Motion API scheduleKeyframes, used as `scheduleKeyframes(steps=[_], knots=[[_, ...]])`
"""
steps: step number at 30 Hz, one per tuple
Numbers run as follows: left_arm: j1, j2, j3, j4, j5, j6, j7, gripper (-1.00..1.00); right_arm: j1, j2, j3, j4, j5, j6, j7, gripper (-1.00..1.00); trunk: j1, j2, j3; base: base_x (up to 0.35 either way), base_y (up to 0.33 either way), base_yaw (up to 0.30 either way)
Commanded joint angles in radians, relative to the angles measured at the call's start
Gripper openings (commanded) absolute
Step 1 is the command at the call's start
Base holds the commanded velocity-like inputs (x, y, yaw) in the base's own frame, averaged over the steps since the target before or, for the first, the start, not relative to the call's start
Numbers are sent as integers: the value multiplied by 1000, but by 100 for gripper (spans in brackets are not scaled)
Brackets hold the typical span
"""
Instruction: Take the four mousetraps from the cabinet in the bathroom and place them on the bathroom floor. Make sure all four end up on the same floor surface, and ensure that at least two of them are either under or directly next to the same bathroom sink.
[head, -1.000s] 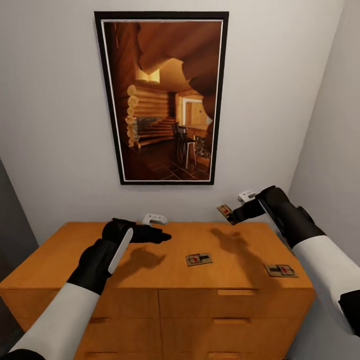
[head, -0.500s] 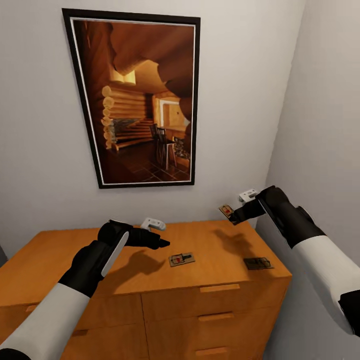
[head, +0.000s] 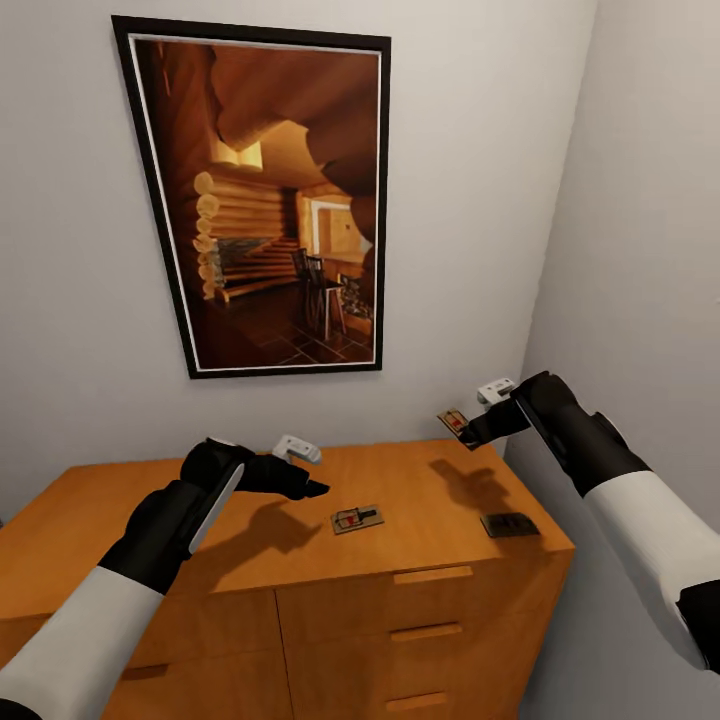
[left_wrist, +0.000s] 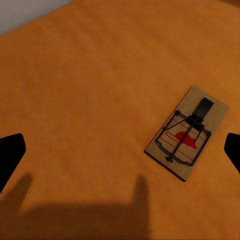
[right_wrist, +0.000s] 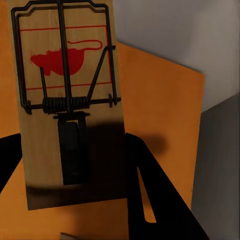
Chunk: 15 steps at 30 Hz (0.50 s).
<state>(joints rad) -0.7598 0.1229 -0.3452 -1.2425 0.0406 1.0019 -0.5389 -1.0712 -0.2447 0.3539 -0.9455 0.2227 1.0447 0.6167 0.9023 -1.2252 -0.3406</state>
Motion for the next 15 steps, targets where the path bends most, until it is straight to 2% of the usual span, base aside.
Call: scheduleKeyframes(steps=[1,10,14,15], knots=[[-1,1,-1,-1,-2,4,0,100,-1,1,2,-2,14,3,6,-100,0,-1,-1,0,0,-3],[-1,2,-3,-1,-11,3,-5,100,-1,14,5,-62,21,3,8,-100,0,-1,-1,0,0,-1],[-1,4,-3,-1,-12,3,-29,100,-1,22,7,-100,19,3,10,-100,0,-1,-1,0,0,0],[-1,7,-3,0,-13,2,-52,100,-1,25,8,-109,19,3,10,-100,0,-1,-1,0,0,0]])
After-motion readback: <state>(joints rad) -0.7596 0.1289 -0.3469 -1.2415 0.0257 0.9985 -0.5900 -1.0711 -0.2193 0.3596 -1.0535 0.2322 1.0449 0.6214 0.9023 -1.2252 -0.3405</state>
